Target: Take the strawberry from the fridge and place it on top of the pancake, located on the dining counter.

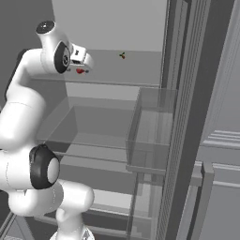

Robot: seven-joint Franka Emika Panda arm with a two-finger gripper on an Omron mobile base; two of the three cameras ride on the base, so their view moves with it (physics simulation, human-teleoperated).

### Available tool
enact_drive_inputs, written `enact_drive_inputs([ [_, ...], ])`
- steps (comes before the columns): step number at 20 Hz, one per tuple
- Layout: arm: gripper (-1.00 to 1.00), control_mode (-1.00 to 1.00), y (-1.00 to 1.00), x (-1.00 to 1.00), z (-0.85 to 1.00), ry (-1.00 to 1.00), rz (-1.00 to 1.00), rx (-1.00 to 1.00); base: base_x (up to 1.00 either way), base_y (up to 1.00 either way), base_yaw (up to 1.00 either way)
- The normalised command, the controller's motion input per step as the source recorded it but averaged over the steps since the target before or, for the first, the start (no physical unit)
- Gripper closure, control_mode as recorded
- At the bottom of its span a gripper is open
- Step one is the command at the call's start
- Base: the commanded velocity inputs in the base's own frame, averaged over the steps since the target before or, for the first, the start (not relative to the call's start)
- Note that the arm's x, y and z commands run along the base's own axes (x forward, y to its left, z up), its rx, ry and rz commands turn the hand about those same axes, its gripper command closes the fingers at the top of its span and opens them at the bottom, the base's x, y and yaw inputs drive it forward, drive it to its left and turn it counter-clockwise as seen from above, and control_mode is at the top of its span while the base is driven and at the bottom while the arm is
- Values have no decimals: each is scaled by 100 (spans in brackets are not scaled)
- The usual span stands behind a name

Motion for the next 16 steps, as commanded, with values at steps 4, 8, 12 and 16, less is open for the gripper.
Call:
enact_drive_inputs([
  [4,-100,-100,0,19,-14,0,0,0,0,0,0],
  [8,-100,-100,0,19,-17,0,0,0,0,0,0],
  [12,-100,-100,-1,32,-6,0,0,0,0,0,0],
  [16,100,-100,0,17,-8,0,0,0,0,0,0],
])
